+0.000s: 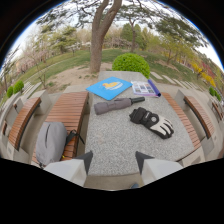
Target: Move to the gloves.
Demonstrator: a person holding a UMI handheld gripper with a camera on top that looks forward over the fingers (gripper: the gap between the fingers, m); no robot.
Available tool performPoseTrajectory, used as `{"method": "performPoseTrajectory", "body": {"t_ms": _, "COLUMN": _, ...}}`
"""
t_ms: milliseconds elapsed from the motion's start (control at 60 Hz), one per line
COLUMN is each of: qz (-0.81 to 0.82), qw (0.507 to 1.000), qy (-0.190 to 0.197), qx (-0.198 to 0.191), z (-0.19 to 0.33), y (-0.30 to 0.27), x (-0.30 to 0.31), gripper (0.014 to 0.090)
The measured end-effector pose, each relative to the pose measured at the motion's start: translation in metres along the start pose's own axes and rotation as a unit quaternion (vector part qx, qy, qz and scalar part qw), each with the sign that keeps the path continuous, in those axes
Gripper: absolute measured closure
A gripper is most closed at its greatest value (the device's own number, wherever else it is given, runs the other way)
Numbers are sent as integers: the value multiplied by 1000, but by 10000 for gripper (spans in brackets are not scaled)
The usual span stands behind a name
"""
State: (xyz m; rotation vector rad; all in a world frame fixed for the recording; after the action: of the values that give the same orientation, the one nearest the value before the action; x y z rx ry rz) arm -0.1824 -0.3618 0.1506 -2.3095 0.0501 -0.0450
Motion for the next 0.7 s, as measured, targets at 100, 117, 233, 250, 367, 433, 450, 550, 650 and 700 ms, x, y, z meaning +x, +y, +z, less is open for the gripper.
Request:
{"method": "performPoseTrajectory", "body": {"t_ms": 100, "qz": 2, "qw": 1000, "qy": 2, "qx": -1, "z": 2, "y": -1, "x": 7, "gripper": 200}}
{"method": "performPoseTrajectory", "body": {"t_ms": 117, "qz": 2, "qw": 1000, "qy": 2, "qx": -1, "z": 3, "y": -1, "x": 8, "gripper": 200}}
{"method": "performPoseTrajectory", "body": {"t_ms": 233, "qz": 6, "qw": 1000, "qy": 4, "qx": -5, "z": 6, "y": 4, "x": 25, "gripper": 199}}
{"method": "performPoseTrajectory", "body": {"t_ms": 250, "qz": 7, "qw": 1000, "qy": 5, "qx": -6, "z": 7, "y": 4, "x": 29, "gripper": 200}}
{"method": "performPoseTrajectory", "body": {"t_ms": 367, "qz": 13, "qw": 1000, "qy": 15, "qx": -16, "z": 12, "y": 9, "x": 56, "gripper": 199}}
{"method": "performPoseTrajectory", "body": {"t_ms": 433, "qz": 16, "qw": 999, "qy": 21, "qx": -20, "z": 16, "y": 11, "x": 80, "gripper": 198}}
{"method": "performPoseTrajectory", "body": {"t_ms": 450, "qz": 17, "qw": 999, "qy": 23, "qx": -21, "z": 17, "y": 11, "x": 87, "gripper": 200}}
{"method": "performPoseTrajectory", "body": {"t_ms": 550, "qz": 19, "qw": 999, "qy": 32, "qx": -23, "z": 33, "y": 12, "x": 121, "gripper": 199}}
{"method": "performPoseTrajectory", "body": {"t_ms": 650, "qz": 15, "qw": 999, "qy": 35, "qx": -19, "z": 54, "y": 5, "x": 148, "gripper": 202}}
{"method": "performPoseTrajectory", "body": {"t_ms": 700, "qz": 11, "qw": 999, "qy": 33, "qx": -17, "z": 66, "y": 0, "x": 159, "gripper": 205}}
